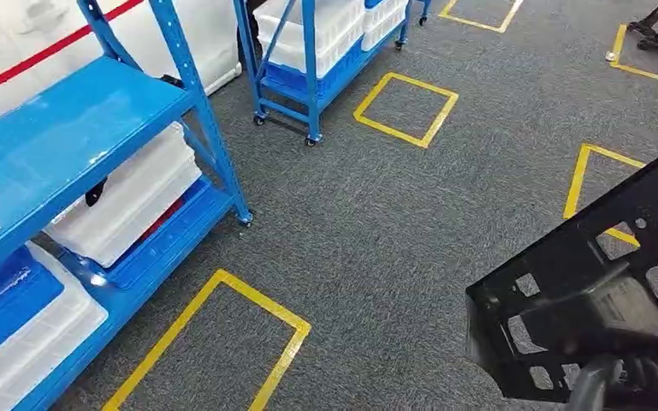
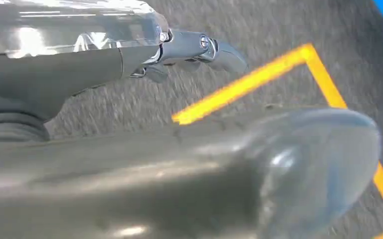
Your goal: Take the parts from the cabinet and place them on the table.
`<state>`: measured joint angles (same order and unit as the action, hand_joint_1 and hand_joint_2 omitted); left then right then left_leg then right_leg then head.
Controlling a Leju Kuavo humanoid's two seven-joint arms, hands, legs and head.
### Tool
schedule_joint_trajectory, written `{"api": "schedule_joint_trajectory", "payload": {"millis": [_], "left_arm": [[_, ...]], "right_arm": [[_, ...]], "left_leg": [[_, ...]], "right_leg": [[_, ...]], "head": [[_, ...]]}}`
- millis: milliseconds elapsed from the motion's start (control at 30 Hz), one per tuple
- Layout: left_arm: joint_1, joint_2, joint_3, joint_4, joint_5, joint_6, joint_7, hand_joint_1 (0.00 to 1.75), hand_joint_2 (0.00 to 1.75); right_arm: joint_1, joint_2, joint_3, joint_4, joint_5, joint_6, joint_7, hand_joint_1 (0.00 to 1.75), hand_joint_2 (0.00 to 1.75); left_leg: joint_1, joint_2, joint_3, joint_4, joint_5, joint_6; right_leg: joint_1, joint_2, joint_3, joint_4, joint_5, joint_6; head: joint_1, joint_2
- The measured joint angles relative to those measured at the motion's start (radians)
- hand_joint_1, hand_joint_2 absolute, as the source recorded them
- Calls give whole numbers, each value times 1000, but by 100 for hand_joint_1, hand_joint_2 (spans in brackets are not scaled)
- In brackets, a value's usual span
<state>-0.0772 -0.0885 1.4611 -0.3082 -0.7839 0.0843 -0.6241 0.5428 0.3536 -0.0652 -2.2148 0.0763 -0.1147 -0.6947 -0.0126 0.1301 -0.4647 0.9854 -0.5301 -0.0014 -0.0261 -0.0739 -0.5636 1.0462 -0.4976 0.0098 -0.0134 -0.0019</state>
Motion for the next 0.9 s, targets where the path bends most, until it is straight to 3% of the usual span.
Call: {"api": "schedule_joint_trajectory", "payload": {"millis": [67,100,133,167,200,233,267,300,333,367,400,433,467,533,600,633,667,700,767,800,833,867,900], "left_arm": [[-3,-8,0,0,-1,-10,0,0,0],[-4,-10,0,-1,-1,-12,0,0,0],[-5,-13,0,-1,-2,-13,0,0,0],[-1,-18,0,-4,-2,-16,0,0,0],[3,-22,0,-10,-4,-18,1,0,0],[5,-26,0,-16,-5,-21,3,0,0],[9,-33,0,-22,-7,-25,4,0,0],[10,-37,0,-27,-8,-27,5,0,0],[11,-42,0,-34,-8,-28,6,0,0],[10,-48,0,-43,-8,-31,6,0,0],[10,-57,0,-53,-5,-37,7,0,0],[11,-63,0,-68,-4,-42,9,0,0],[12,-69,0,-82,-3,-48,12,0,0],[12,-85,0,-106,0,-51,18,0,0],[9,-101,-1,-130,4,-60,24,0,0],[6,-106,-1,-142,8,-61,27,0,0],[7,-115,-1,-149,9,-63,31,0,0],[9,-119,-1,-164,10,-63,34,0,0],[17,-131,-1,-179,16,-63,43,0,0],[18,-137,-1,-189,21,-63,48,0,0],[17,-146,-1,-196,26,-63,50,0,0],[16,-150,-1,-202,30,-63,51,0,0],[15,-155,-1,-207,30,-63,51,0,0]], "right_arm": [[1,0,-11,0,11,-32,0,175,175],[2,0,-14,0,19,-42,0,175,175],[5,0,-17,0,26,-56,-1,175,175],[4,0,-18,0,31,-72,0,175,175],[5,1,-18,0,40,-87,0,175,175],[5,1,-18,0,49,-105,0,175,175],[5,1,-18,0,60,-129,0,175,175],[6,1,-18,0,67,-148,0,175,175],[7,1,-18,0,74,-170,0,175,175],[7,1,-18,0,81,-197,0,175,175],[7,1,-18,0,88,-223,0,175,175],[7,1,-18,0,95,-252,0,175,175],[5,1,-18,0,103,-285,0,175,175],[5,2,-16,0,123,-324,0,175,175],[8,2,-16,0,155,-362,0,175,175],[9,2,-16,2,171,-378,-1,175,175],[6,2,-14,3,183,-389,-1,175,175],[5,2,-8,7,195,-399,0,175,175],[5,2,2,17,216,-415,0,175,175],[6,2,8,25,229,-428,0,175,175],[6,2,12,33,244,-441,0,175,175],[7,2,17,39,256,-452,0,175,175],[7,2,23,45,263,-462,0,175,175]], "left_leg": [[4,21,9,-1,2,-9],[8,15,6,2,-5,-17],[14,-55,-4,22,-29,-24],[16,-99,-28,79,-73,-26],[17,-115,-64,163,-119,-26],[17,-120,-101,246,-155,-27],[17,-121,-132,313,-173,-26],[17,-121,-142,330,-164,-24],[17,-121,-129,298,-131,-21],[17,-125,-96,224,-81,-17],[17,-144,-54,128,-28,-12],[19,-202,-21,46,7,-6],[19,-248,-17,22,2,-2],[17,-228,-20,15,-1,0],[19,-197,-17,2,14,15],[22,-179,-14,-5,22,21],[19,-167,-17,-7,25,28],[16,-150,-21,-7,27,30],[11,-112,-28,-5,28,32],[10,-94,-31,-3,28,32],[9,-77,-33,-1,27,32],[9,-64,-33,0,26,31],[8,-52,-32,1,24,30]], "right_leg": [[6,20,-8,-2,4,-12],[2,32,-10,-9,11,-23],[0,42,-14,-10,16,-29],[1,52,-19,-10,20,-35],[3,65,-25,-10,23,-39],[5,79,-30,-10,26,-42],[7,95,-34,-9,29,-42],[8,111,-35,-9,32,-40],[8,126,-35,-9,33,-39],[8,143,-34,-8,35,-36],[8,157,-33,-7,37,-34],[6,169,-34,-7,39,-30],[13,180,-39,-1,42,-23],[4,208,-54,-6,54,-6],[6,233,-60,-13,67,13],[6,180,-64,3,52,8],[11,123,-84,42,16,9],[12,94,-114,111,-29,14],[10,81,-179,266,-99,21],[10,79,-186,295,-102,22],[10,77,-166,270,-81,23],[11,72,-125,207,-48,21],[11,58,-65,110,-10,18]], "head": [[1,0],[2,0],[0,0],[0,0],[0,0],[0,0],[0,0],[0,0],[0,0],[0,0],[0,0],[0,0],[1,0],[2,0],[2,0],[2,0],[3,0],[7,0],[7,0],[7,0],[7,0],[7,0],[7,0]]}}
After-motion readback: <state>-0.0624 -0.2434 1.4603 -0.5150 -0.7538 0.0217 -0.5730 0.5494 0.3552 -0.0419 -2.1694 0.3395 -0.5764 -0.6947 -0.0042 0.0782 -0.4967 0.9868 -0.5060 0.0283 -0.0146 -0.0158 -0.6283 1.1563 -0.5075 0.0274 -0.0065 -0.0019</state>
